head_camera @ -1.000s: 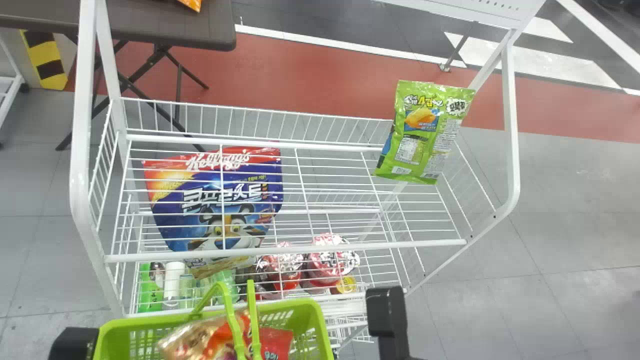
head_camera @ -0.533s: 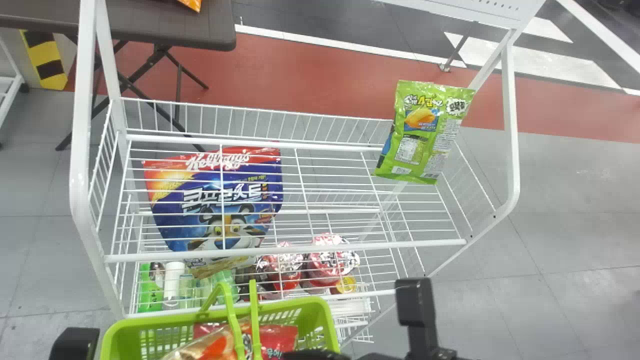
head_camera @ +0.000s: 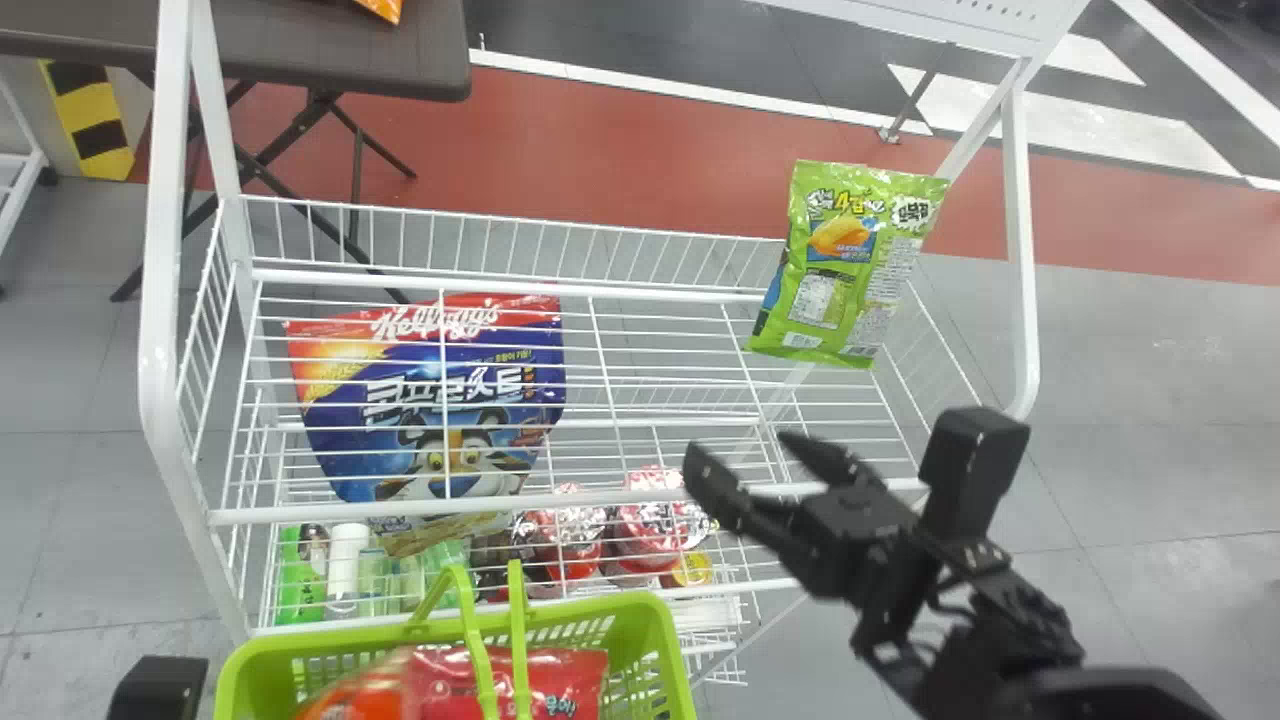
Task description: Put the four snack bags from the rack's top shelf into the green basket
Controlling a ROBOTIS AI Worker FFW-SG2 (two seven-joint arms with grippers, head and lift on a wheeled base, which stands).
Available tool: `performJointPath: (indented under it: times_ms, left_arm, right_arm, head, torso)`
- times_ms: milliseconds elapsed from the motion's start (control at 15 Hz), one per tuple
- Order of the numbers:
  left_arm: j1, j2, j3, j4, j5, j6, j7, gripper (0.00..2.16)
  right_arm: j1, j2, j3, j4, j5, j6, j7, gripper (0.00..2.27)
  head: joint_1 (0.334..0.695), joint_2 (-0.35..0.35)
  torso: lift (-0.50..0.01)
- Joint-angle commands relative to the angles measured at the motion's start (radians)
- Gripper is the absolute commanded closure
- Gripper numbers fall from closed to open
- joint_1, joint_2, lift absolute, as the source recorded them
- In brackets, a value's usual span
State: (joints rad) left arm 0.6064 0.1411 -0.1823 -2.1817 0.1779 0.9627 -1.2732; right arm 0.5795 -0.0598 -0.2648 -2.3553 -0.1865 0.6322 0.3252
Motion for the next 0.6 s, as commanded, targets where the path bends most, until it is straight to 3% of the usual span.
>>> performJointPath:
  times_ms: [0,200,533]
  left_arm:
    - [0.003,0.002,-0.002,-0.003,-0.001,0.000,0.000,1.75]
    - [0.003,0.006,-0.003,-0.006,-0.001,0.000,-0.002,1.75]
    - [-0.011,0.009,-0.009,-0.003,-0.005,0.018,-0.002,1.75]
  right_arm:
    - [-0.156,0.002,-0.016,0.165,0.065,-0.090,-0.037,0.06]
    - [-0.308,0.002,-0.083,0.373,0.104,-0.219,-0.094,0.07]
    - [-0.510,-0.012,-0.159,0.625,0.164,-0.268,-0.094,0.07]
  head:
    - [0.695,-0.350]
    - [0.695,-0.350]
    - [0.695,-0.350]
  torso:
    - [0.000]
    - [0.000]
    - [0.000]
